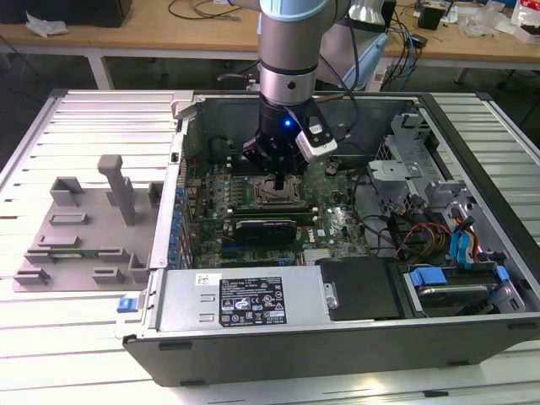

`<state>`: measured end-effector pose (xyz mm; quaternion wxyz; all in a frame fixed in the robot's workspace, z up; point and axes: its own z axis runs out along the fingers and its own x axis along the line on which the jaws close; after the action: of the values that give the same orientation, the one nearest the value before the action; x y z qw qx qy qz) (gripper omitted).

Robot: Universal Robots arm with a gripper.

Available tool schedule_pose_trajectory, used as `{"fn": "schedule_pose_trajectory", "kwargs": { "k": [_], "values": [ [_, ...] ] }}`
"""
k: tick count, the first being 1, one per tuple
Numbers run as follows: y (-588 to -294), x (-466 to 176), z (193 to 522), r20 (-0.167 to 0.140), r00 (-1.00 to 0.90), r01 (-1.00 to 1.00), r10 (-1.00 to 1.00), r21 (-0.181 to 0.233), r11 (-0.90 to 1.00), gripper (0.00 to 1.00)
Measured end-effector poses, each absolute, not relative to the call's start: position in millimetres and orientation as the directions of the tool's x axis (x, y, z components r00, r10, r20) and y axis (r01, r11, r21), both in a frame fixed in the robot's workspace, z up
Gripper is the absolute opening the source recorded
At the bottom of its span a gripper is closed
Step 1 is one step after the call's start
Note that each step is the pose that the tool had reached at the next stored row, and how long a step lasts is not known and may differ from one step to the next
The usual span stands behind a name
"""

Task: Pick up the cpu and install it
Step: 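Install the second cpu locking lever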

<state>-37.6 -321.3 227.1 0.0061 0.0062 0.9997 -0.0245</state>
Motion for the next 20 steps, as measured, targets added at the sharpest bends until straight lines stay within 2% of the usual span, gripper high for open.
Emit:
{"fn": "schedule_pose_trajectory", "kwargs": {
  "k": [11,20],
  "values": [
    [-321,-38,229,-0.012,-1.000,0.013,0.012,-0.049,0.999,0.11],
    [-321,-38,244,-0.013,-1.000,0.013,0.012,-0.049,0.999,0.11]
  ]
}}
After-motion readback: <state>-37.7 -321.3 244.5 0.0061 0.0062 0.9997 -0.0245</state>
